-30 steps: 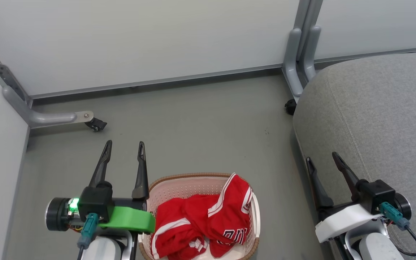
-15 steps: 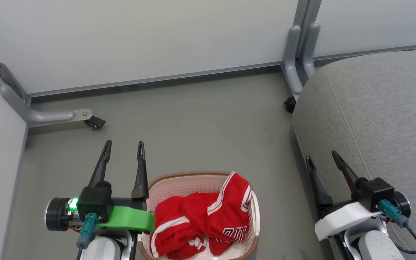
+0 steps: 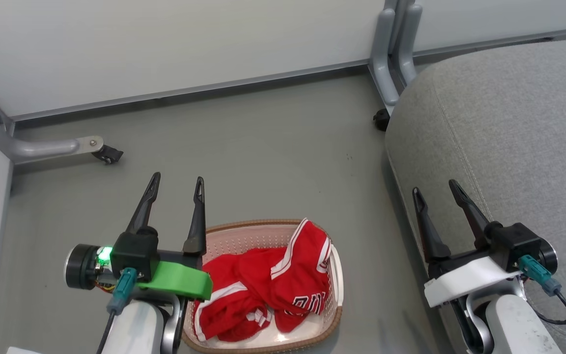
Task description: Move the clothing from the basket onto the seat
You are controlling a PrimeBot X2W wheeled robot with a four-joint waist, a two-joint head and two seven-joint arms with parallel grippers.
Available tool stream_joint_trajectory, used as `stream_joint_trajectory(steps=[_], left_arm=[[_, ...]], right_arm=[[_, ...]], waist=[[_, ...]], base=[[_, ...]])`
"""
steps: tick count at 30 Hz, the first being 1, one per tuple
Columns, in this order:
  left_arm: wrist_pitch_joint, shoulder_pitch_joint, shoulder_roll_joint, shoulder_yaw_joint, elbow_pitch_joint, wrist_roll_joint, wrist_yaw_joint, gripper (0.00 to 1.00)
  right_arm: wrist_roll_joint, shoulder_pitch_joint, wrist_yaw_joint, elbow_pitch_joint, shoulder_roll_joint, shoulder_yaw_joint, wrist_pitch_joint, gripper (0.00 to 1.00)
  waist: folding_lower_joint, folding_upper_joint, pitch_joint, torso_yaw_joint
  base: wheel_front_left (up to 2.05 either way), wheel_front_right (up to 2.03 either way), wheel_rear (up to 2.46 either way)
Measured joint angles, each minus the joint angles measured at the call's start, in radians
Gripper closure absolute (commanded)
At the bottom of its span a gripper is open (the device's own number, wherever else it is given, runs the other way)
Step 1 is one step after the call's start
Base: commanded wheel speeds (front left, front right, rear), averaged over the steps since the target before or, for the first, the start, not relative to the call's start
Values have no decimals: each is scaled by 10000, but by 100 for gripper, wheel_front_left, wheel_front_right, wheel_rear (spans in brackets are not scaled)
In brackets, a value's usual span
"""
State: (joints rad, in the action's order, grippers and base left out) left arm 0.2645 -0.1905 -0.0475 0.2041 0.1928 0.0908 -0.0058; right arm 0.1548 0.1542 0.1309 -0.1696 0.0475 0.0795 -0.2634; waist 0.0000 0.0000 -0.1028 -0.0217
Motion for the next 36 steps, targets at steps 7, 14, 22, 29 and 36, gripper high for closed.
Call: stream_joint_trajectory(steps=[7,14,22,29,36], left_arm=[[4,-698,-65,-4,740,-301,-389,0],[2,-1434,-276,165,1555,-506,-692,0],[2,-2346,-650,627,2644,-844,-991,0],[2,-3219,-963,1267,3758,-951,-1135,0],[2,-4010,-1147,1965,4928,-980,-1208,0]], right_arm=[[128,439,0,387,10,59,-4,0],[376,914,0,704,12,42,-4,0],[671,1459,0,955,15,134,-6,0],[849,1869,0,1239,17,217,-6,0],[869,2215,0,1446,19,230,-6,0]], waist=[[0,0,-653,-499],[0,0,-1473,-1143],[0,0,-2530,-1848],[1,0,-3550,-2312],[0,0,-4585,-2645]], base=[[0,0,0],[0,0,0],[0,0,0],[0,0,0],[0,0,0]])
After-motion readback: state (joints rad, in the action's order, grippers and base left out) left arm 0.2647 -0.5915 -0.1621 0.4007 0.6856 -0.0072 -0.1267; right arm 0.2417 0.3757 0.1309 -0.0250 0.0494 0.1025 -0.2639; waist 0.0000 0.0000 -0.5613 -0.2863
